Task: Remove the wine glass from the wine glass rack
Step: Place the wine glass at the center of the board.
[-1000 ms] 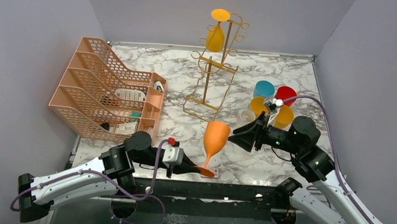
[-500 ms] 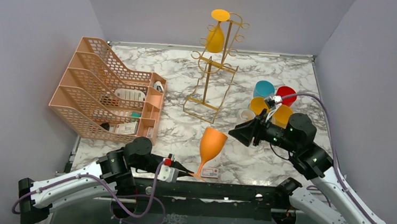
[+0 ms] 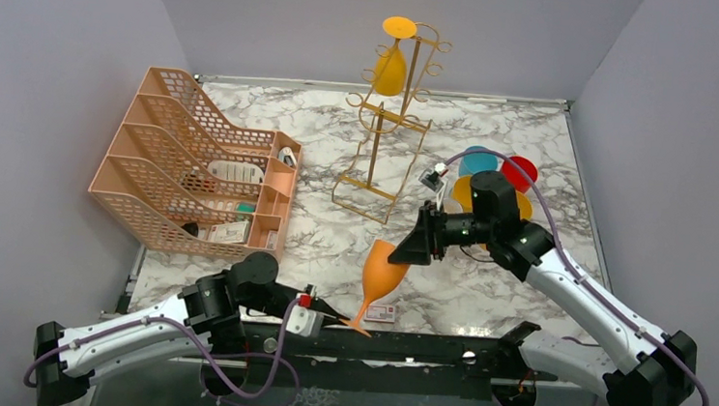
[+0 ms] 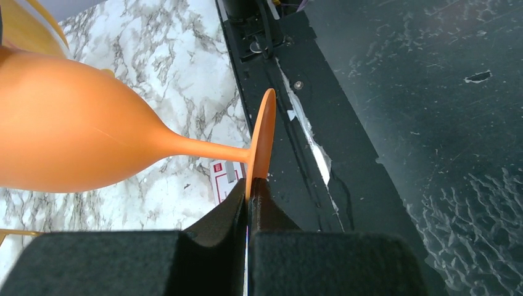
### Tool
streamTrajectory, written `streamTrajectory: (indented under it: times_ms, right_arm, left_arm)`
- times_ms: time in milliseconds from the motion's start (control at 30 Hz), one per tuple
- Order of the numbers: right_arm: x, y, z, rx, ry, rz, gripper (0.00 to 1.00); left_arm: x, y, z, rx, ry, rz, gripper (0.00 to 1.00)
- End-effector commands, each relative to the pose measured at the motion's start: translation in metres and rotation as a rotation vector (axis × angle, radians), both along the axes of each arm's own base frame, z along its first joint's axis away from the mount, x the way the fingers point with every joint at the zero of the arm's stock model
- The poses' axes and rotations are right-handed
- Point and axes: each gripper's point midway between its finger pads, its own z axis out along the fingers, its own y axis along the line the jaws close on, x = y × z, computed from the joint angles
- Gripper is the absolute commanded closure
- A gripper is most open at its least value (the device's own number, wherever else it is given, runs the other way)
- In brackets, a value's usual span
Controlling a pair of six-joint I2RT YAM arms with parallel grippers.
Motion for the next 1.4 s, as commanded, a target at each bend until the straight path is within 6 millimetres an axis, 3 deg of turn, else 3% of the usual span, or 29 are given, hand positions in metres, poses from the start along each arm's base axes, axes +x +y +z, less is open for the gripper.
streamTrajectory:
  times_ms: [0, 233, 400, 600, 800, 933, 1167, 1367]
  right_arm:
    - [-0.033, 0.002, 0.018, 0.086, 0.038, 0.21, 0.53]
    - [-0.037, -0.001, 0.015, 0.071, 0.038, 0.221, 0.6]
    - [-0.037, 0.0, 0.027, 0.076, 0.037, 0.233, 0.63]
    - [-0.045, 0.0, 0.044, 0.103, 0.047, 0.301, 0.63]
    - [-0.044, 0.003, 0.045, 0.095, 0.067, 0.351, 0.56]
    - [-0.047, 0.003, 0.046, 0.103, 0.09, 0.397, 0.56]
    - [-0.061, -0.002, 0.056, 0.139, 0.13, 0.46, 0.64]
    - [-0.063, -0.002, 0.058, 0.147, 0.16, 0.467, 0.8]
  left_arm:
    - [-0.002, 0.0, 0.015, -0.079, -0.039, -0.017, 1.0]
    - [0.0, 0.002, 0.019, -0.111, -0.048, 0.007, 1.0]
    - [0.0, 0.007, 0.02, -0.105, -0.102, -0.005, 1.0]
    - [-0.022, 0.008, 0.035, -0.132, -0.134, -0.15, 1.0]
    - [-0.039, 0.009, 0.047, -0.136, -0.124, -0.269, 1.0]
    - [-0.036, 0.008, 0.049, -0.134, -0.144, -0.263, 1.0]
    - [-0.031, 0.012, 0.045, -0.104, -0.156, -0.22, 1.0]
    - [-0.025, 0.014, 0.04, -0.07, -0.17, -0.197, 1.0]
